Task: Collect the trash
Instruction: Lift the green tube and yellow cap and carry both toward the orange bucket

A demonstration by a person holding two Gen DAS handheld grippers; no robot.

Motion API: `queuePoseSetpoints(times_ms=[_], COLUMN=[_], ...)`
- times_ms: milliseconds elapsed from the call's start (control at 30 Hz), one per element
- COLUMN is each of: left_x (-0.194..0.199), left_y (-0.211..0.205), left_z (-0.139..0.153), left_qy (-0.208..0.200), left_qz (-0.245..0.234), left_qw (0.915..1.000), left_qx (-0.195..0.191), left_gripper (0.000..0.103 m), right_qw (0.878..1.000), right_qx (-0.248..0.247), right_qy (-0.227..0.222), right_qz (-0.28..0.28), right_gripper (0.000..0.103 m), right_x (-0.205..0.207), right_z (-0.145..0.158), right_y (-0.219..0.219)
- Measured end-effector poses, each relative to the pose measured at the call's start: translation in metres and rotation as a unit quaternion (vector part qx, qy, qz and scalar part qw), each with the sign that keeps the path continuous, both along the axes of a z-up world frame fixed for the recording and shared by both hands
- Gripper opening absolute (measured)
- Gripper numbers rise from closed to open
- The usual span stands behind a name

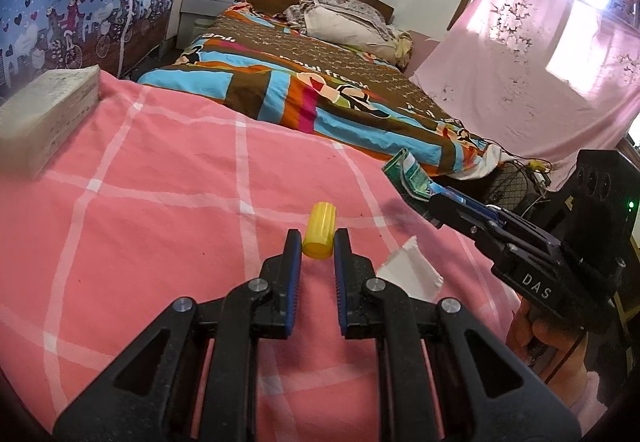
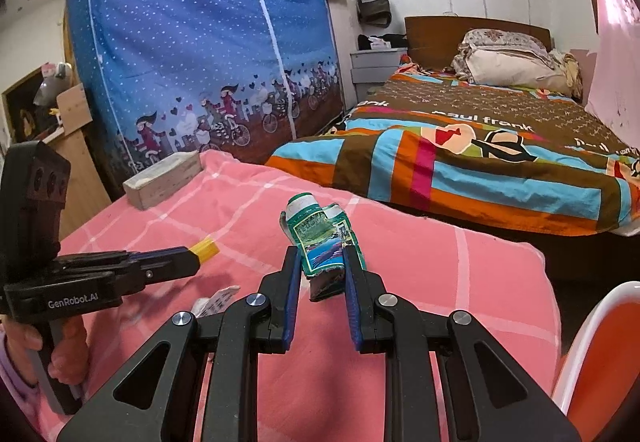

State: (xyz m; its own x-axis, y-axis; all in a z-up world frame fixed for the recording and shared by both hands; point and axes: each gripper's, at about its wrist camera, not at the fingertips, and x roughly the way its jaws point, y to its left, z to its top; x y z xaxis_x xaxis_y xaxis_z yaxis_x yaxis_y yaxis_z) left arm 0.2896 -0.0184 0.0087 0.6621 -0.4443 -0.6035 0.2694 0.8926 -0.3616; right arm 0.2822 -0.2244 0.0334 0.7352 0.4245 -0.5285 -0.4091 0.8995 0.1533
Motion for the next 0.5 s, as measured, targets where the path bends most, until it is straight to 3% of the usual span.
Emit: queuePoseSetpoints(times_ms=[500], left_x=[-0.011], left_y=[-0.002], left_z=[0.000], left_qy=[-0.005], left_qz=[0.003], left_qw=[1.0000], left_qx=[-0.005], left_gripper=[0.020], right_qw=[1.000], right_qx=[-0.002], right_qy=[-0.015], right_qz=[-0.002], right_gripper=[0.019], right_x=[-0.016], right_z=[0.001], right_y=[0.002])
